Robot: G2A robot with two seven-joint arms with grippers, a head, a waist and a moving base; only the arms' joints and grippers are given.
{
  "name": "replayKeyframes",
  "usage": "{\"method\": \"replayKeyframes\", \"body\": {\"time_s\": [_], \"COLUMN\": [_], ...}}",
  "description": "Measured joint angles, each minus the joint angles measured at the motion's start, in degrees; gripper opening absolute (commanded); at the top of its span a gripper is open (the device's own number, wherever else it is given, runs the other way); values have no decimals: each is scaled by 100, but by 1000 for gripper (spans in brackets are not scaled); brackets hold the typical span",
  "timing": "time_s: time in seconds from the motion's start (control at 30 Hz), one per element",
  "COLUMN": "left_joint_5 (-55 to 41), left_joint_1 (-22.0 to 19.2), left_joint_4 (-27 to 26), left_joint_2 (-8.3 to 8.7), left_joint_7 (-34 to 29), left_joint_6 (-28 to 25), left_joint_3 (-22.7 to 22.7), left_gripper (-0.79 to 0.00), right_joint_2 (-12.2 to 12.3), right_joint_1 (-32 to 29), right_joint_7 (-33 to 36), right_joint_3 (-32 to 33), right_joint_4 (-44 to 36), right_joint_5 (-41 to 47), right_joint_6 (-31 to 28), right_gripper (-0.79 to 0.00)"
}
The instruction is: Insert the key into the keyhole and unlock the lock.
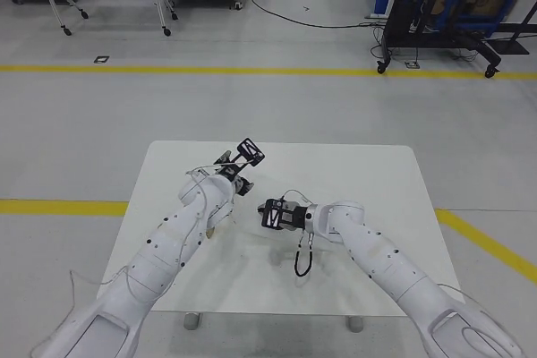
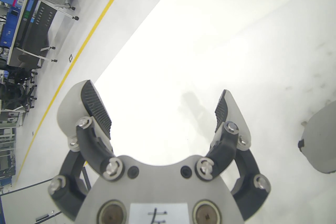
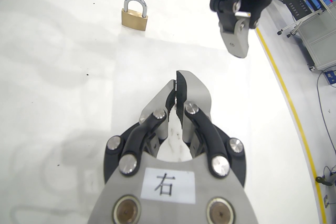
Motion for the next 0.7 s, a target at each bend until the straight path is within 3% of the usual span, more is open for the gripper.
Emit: {"method": "replayKeyframes", "body": {"time_s": [0.3, 0.7], "left_joint_5": [-74, -50], "left_joint_1": [-365, -587], "left_joint_4": [941, 1546], "left_joint_2": [-287, -492], "left_joint_7": [158, 424], "left_joint_6": [97, 199], "left_joint_3": [386, 468], "left_gripper": [0, 0], "right_joint_2": [77, 168], "right_joint_1": [-150, -364], "right_joint_7": [-114, -419], "right_joint_3": [216, 649], "right_joint_4": [-153, -105], "right_joint_5": [37, 516], "right_joint_6": [92, 190], "right_gripper": [-785, -785]}}
